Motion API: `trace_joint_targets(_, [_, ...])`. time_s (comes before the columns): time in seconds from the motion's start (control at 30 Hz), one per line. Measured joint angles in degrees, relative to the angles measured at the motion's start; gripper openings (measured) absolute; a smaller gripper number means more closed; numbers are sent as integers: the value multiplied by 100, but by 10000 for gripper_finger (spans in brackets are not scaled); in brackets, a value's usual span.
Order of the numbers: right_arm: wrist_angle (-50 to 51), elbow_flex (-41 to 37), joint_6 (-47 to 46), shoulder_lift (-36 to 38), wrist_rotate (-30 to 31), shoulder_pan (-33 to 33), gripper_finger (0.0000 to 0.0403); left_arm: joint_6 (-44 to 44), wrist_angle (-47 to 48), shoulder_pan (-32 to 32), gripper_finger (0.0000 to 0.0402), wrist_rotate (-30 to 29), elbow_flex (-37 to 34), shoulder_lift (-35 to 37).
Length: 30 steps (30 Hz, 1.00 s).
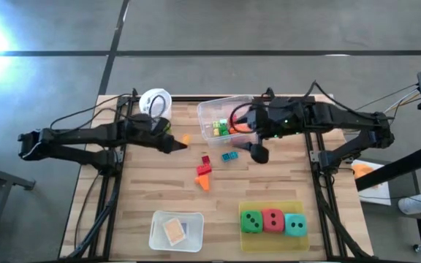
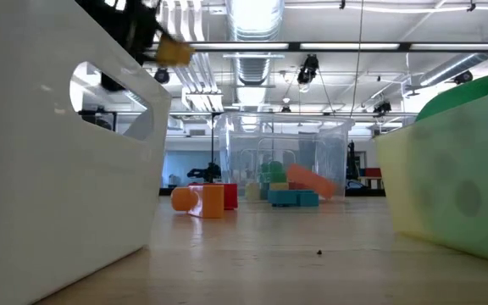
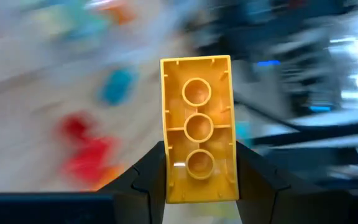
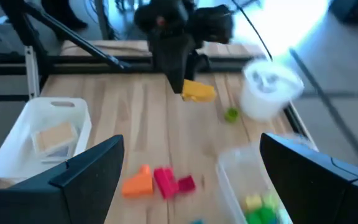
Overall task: Pick & Place Toys
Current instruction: Put the yellow game piece into the transparent bin
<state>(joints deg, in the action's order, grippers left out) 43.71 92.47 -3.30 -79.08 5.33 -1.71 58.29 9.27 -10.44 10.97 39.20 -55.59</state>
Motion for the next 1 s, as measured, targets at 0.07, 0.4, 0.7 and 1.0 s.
trace_joint_targets(0.07, [-311, 0, 256, -132, -8, -46, 369, 86, -615, 134, 139, 146, 128, 0])
trace_joint_targets(0.4, [-569, 774, 1088, -996, -316, -66, 369, 210, -1411, 706, 139, 264, 878, -244])
trace_joint_targets(0.7, [-23, 2281, 1643, -1927, -839, -62, 369, -128, -1420, 912, 139, 539, 1511, -779])
trace_joint_targets(1.0, [845, 3343, 1820, -2551, -1763, -66, 369, -299, -1447, 1073, 138, 581, 1718, -929])
